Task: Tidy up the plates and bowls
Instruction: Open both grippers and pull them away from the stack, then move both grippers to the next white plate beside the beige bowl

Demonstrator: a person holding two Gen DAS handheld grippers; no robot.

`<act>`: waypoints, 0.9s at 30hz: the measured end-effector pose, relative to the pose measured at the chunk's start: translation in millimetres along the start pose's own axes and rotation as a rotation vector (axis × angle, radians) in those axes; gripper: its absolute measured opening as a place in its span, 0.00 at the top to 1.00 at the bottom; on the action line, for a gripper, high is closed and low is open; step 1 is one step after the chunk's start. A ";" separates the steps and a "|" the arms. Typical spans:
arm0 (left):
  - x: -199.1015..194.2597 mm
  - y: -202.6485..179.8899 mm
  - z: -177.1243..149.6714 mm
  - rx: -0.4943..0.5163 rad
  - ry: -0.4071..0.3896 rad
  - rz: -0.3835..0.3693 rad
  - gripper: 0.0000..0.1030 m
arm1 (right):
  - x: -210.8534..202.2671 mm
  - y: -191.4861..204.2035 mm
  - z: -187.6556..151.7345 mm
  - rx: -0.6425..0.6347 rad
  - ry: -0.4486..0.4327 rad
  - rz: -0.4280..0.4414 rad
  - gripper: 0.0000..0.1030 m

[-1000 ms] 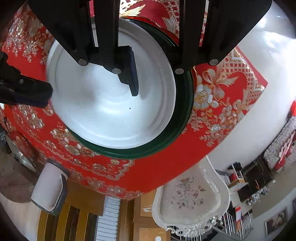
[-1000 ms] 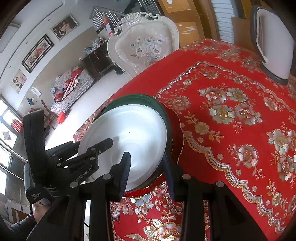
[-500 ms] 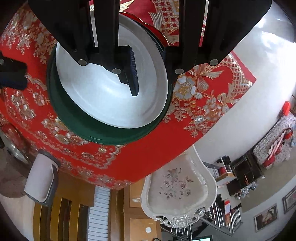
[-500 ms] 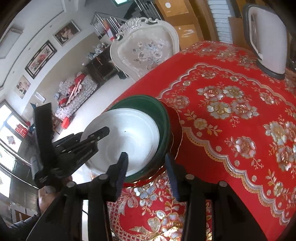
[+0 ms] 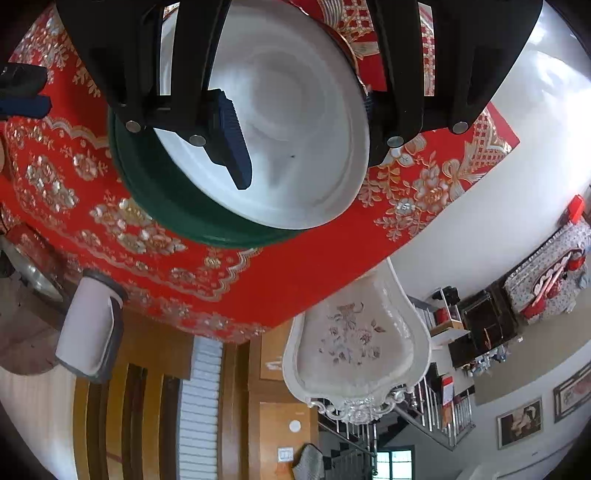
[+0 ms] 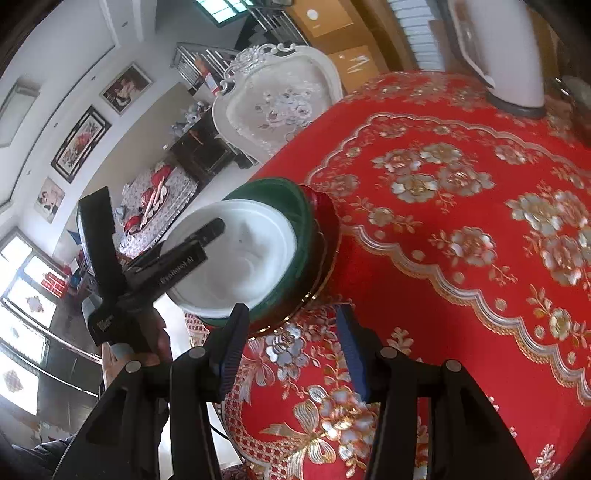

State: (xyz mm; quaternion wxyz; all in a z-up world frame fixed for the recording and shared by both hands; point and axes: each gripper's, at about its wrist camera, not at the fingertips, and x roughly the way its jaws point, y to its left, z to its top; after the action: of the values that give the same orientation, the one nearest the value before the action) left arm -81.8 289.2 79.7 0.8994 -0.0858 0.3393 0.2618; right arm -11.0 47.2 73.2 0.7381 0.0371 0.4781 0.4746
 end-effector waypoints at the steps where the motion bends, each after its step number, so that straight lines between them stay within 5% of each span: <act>1: -3.3 3.7 1.9 -0.012 -0.022 0.009 0.50 | -2.6 -2.6 -1.3 0.006 -0.003 0.001 0.52; 4: -6.6 9.9 5.7 -0.032 -0.062 0.035 0.33 | -8.2 -9.2 -3.7 0.025 -0.014 0.000 0.52; 8: -9.0 11.6 7.6 -0.025 -0.068 0.052 0.33 | -11.1 -16.6 -6.5 0.044 -0.018 0.002 0.52; 17: -48.7 -25.8 -1.5 -0.019 -0.091 -0.109 0.32 | -36.3 -26.3 -19.4 0.065 -0.061 -0.007 0.50; 27: -62.8 -136.7 -17.7 0.105 -0.055 -0.301 0.32 | -96.9 -58.9 -51.6 0.132 -0.145 -0.121 0.47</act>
State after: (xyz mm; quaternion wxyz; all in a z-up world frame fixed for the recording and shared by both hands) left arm -59.2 141.5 104.3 0.9407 -0.0812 0.3112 0.1083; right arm -19.0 -77.0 80.3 0.7940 0.0908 0.4551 0.3928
